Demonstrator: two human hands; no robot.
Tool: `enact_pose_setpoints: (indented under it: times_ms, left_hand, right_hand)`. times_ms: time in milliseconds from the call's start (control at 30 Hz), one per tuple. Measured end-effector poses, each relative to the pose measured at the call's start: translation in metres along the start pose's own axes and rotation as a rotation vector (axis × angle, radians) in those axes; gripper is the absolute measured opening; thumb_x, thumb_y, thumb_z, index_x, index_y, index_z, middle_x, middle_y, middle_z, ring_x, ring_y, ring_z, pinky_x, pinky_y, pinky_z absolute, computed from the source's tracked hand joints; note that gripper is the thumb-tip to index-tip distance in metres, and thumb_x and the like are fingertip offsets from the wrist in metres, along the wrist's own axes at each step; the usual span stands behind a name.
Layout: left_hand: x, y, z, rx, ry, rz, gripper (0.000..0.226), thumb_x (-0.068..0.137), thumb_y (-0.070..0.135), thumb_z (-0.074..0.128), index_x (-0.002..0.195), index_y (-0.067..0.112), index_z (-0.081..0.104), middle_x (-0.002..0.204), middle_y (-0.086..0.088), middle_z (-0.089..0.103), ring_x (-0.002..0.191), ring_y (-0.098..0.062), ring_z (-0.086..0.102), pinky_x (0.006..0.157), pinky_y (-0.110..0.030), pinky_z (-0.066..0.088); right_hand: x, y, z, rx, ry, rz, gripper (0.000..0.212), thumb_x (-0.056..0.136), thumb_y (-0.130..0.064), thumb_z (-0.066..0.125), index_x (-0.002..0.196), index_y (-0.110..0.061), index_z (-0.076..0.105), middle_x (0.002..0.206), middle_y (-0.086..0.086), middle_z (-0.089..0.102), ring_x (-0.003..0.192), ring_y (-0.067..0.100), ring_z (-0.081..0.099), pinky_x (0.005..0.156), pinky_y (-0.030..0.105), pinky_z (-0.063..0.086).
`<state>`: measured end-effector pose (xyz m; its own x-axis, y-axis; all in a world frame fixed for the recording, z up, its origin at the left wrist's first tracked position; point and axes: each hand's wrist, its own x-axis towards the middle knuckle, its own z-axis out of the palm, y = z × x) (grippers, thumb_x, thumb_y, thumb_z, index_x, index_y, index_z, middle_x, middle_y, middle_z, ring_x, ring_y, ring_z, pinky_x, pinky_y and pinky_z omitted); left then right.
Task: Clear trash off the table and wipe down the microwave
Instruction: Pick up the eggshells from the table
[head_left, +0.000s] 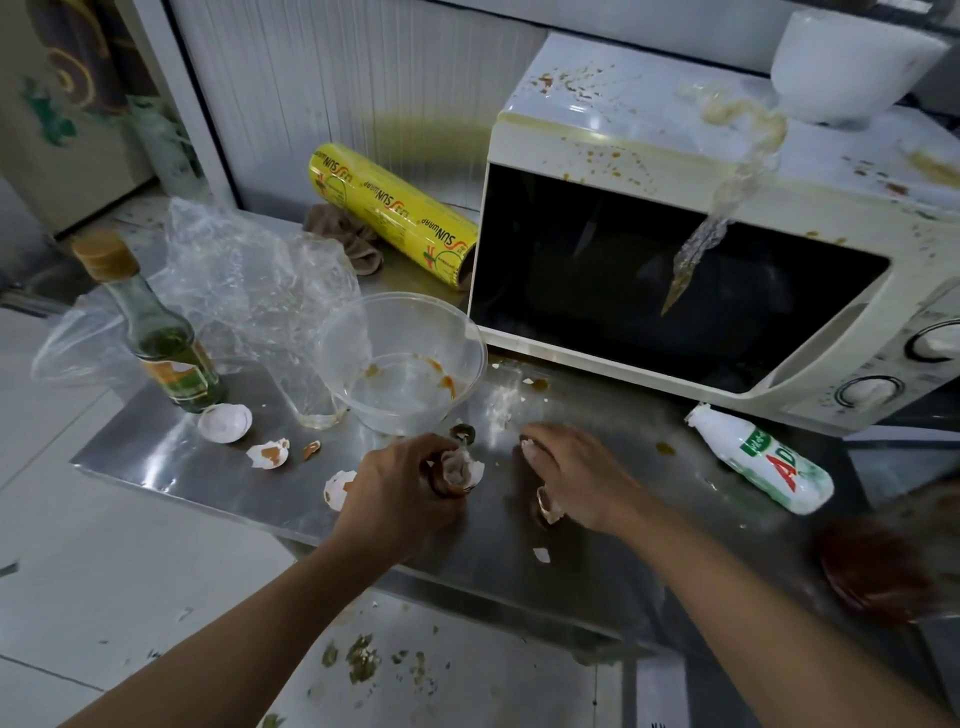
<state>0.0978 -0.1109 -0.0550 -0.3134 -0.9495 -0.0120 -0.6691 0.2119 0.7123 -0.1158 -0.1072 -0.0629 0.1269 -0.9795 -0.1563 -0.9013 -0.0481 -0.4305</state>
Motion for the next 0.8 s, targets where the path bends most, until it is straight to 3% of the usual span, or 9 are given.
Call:
enact_pose_setpoints:
  times_ms: [67,167,267,333,400,467,567,667,800]
  left_hand:
    - [0.000,0.000,0.001,0.000,-0.005,0.006,0.046,0.069,0.023,0.080,0.111,0.025,0.062,0.108,0.004,0.067,0.092,-0.003,0.056,0.078,-0.012,0.041]
    - [0.001,0.000,0.004,0.002,0.010,0.009,0.047,0.067,0.024,0.081,0.110,0.025,0.063,0.106,0.004,0.068,0.091,-0.005,0.058,0.080,-0.015,0.044]
    - [0.002,0.001,0.004,0.004,0.033,0.012,0.046,0.066,0.024,0.082,0.109,0.024,0.065,0.104,0.003,0.069,0.092,-0.009,0.061,0.081,-0.020,0.047]
    - [0.002,0.001,0.003,0.010,0.041,0.022,0.045,0.066,0.023,0.082,0.108,0.023,0.066,0.102,0.003,0.070,0.091,-0.010,0.062,0.079,-0.020,0.047]
    - [0.002,0.001,0.002,0.008,0.043,0.024,0.044,0.065,0.023,0.082,0.107,0.023,0.066,0.101,0.003,0.070,0.089,-0.009,0.061,0.078,-0.019,0.046]
    - [0.002,0.002,0.001,0.003,0.050,0.018,0.044,0.066,0.024,0.082,0.107,0.024,0.066,0.101,0.003,0.070,0.088,-0.008,0.061,0.076,-0.018,0.045]
    - [0.004,0.001,0.001,0.009,0.056,0.021,0.045,0.066,0.024,0.082,0.108,0.023,0.066,0.102,0.003,0.070,0.089,-0.009,0.060,0.077,-0.018,0.045]
    - [0.005,-0.001,0.000,0.007,0.053,0.011,0.046,0.066,0.024,0.082,0.109,0.023,0.065,0.103,0.002,0.070,0.092,-0.011,0.062,0.079,-0.021,0.048]
    - [0.004,-0.001,-0.001,0.000,0.064,0.020,0.045,0.066,0.022,0.082,0.108,0.021,0.066,0.102,0.001,0.071,0.093,-0.012,0.063,0.080,-0.023,0.049]
  right_hand:
    - [0.012,0.005,-0.010,-0.010,0.068,0.095,0.038,0.100,-0.030,0.033,0.133,-0.013,0.042,0.139,0.008,0.045,0.128,0.022,0.039,0.107,0.032,0.026]
    - [0.028,0.011,-0.012,-0.088,0.002,0.174,0.050,0.099,-0.035,0.034,0.144,-0.012,0.028,0.153,0.006,0.026,0.141,0.021,0.022,0.115,0.034,0.016]
    - [0.028,0.003,-0.002,-0.086,-0.037,0.122,0.030,0.098,-0.033,0.035,0.116,-0.015,0.050,0.124,0.007,0.054,0.119,0.025,0.048,0.095,0.034,0.037]
    - [0.025,-0.002,0.002,-0.072,-0.006,0.061,0.022,0.098,-0.026,0.035,0.103,-0.016,0.054,0.107,0.004,0.060,0.100,0.022,0.055,0.080,0.032,0.039]
    - [0.029,-0.001,0.000,-0.067,0.016,0.044,0.026,0.098,-0.022,0.036,0.118,-0.015,0.051,0.121,0.006,0.057,0.112,0.023,0.051,0.091,0.035,0.041]
    - [0.040,0.004,-0.005,-0.110,0.002,0.070,0.045,0.099,-0.026,0.035,0.141,-0.013,0.032,0.148,0.007,0.035,0.138,0.023,0.028,0.113,0.037,0.024]
    - [0.058,0.008,-0.007,-0.228,-0.044,0.067,0.063,0.097,-0.041,0.034,0.148,-0.012,0.013,0.157,0.005,0.014,0.146,0.018,0.002,0.117,0.036,0.000]
    - [0.058,0.004,0.001,-0.259,-0.039,0.033,0.065,0.096,-0.048,0.032,0.146,-0.010,0.018,0.156,0.006,0.018,0.145,0.020,0.003,0.116,0.037,-0.003]
    - [0.026,-0.008,0.014,-0.233,-0.029,-0.035,0.049,0.096,-0.046,0.032,0.132,-0.013,0.039,0.141,0.005,0.041,0.135,0.023,0.031,0.115,0.038,0.016]
